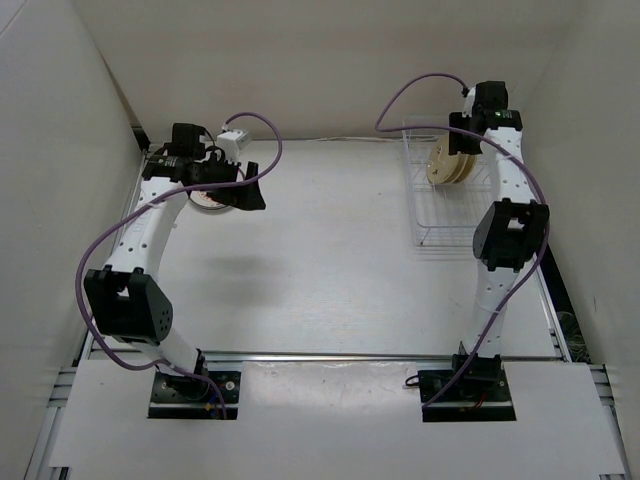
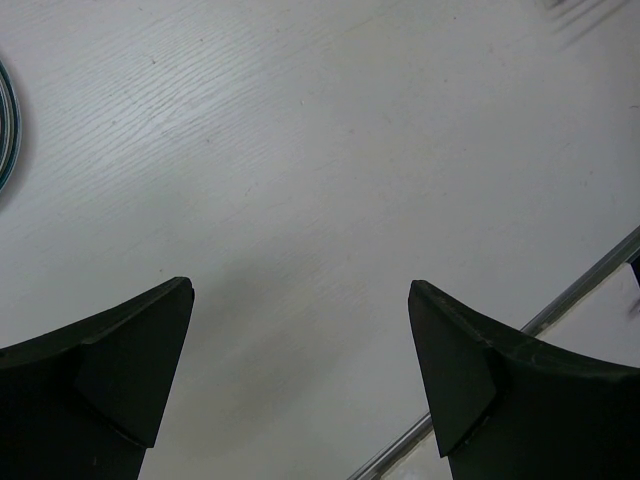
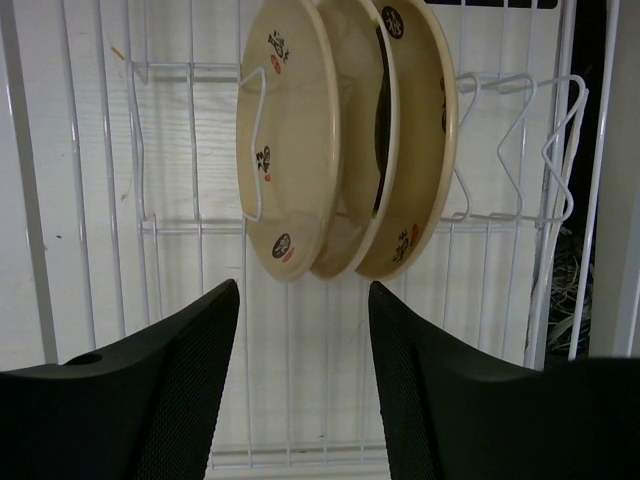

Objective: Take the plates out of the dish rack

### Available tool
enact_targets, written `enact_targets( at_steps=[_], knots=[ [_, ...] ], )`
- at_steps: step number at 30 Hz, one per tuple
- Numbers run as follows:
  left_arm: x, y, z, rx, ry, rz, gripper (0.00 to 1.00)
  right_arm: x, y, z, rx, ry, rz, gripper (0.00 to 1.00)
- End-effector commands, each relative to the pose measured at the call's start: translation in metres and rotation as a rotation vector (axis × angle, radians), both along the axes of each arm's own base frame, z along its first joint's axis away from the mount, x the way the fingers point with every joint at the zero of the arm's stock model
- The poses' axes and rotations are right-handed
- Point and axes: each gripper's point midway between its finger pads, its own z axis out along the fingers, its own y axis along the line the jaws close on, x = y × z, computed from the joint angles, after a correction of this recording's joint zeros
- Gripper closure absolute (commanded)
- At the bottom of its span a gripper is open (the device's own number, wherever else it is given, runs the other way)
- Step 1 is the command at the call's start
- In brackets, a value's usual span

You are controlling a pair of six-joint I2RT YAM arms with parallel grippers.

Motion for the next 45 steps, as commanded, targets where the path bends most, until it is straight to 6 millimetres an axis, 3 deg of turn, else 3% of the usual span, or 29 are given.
enact_targets(
  at_steps=[1, 6, 7, 17, 20, 23, 24, 27, 28, 30, 35, 36, 37, 39, 41, 42, 43, 44, 45],
  knots=[
    [0.001, 0.0, 0.004, 0.007, -0.014, -0.006, 0.01, 0.014, -0.001, 0.02, -0.006, -0.072, 0.009, 0.41],
    [0.001, 0.0, 0.004, 0.002, -0.008, 0.0, 0.01, 0.022, -0.001, -0.001, 0.002, -0.043, 0.003, 0.44],
    [0.001, 0.0, 0.004, 0.002, -0.008, 0.0, 0.01, 0.023, -0.001, 0.003, 0.002, -0.055, 0.003, 0.44],
    [0.004, 0.002, -0.003, 0.009, 0.01, 0.024, 0.01, 0.037, 0.0, -0.022, -0.011, -0.035, -0.001, 0.47],
    [0.005, 0.002, -0.006, 0.01, 0.019, 0.024, 0.01, 0.042, -0.002, -0.025, -0.018, -0.043, -0.007, 0.54],
    [0.004, 0.002, -0.006, 0.006, 0.024, 0.03, 0.01, 0.045, 0.002, -0.033, -0.025, -0.033, -0.005, 0.71],
    [0.004, 0.002, -0.006, 0.006, 0.024, 0.03, 0.01, 0.045, 0.002, -0.034, -0.025, -0.032, -0.005, 0.82],
    [0.005, 0.001, -0.009, 0.007, 0.033, 0.03, 0.01, 0.046, 0.004, -0.03, -0.044, -0.041, -0.013, 0.94],
    [0.005, 0.001, -0.009, 0.007, 0.033, 0.03, 0.01, 0.048, 0.003, -0.022, -0.043, -0.063, -0.027, 1.0],
    [0.006, 0.001, -0.013, 0.008, 0.042, 0.03, 0.01, 0.046, 0.0, -0.012, -0.066, -0.079, -0.069, 1.0],
    [0.018, -0.002, -0.011, -0.043, 0.071, 0.119, 0.01, 0.038, 0.003, 0.058, -0.137, -0.223, -0.215, 1.0],
    [0.023, -0.005, -0.009, -0.076, 0.091, 0.16, 0.01, 0.033, -0.002, 0.081, -0.151, -0.268, -0.243, 1.0],
    [0.026, -0.01, -0.01, -0.105, 0.11, 0.162, 0.01, 0.03, 0.008, 0.092, -0.156, -0.289, -0.247, 1.0],
    [0.028, -0.025, 0.002, -0.2, 0.149, 0.144, 0.01, 0.02, 0.004, 0.118, -0.193, -0.336, -0.295, 1.0],
    [0.036, -0.035, 0.001, -0.254, 0.19, 0.118, 0.01, 0.015, 0.004, 0.13, -0.215, -0.365, -0.324, 1.0],
    [0.04, -0.043, 0.015, -0.301, 0.18, 0.08, 0.01, 0.009, 0.006, 0.145, -0.229, -0.388, -0.323, 1.0],
    [0.044, -0.048, 0.02, -0.327, 0.179, 0.062, 0.01, 0.006, 0.003, 0.144, -0.24, -0.385, -0.336, 1.0],
    [0.048, -0.052, 0.017, -0.344, 0.195, 0.044, 0.01, -0.001, 0.001, 0.158, -0.263, -0.41, -0.357, 1.0],
    [0.05, -0.057, 0.028, -0.379, 0.184, 0.005, 0.01, -0.004, 0.0, 0.161, -0.274, -0.409, -0.35, 1.0]
  ],
)
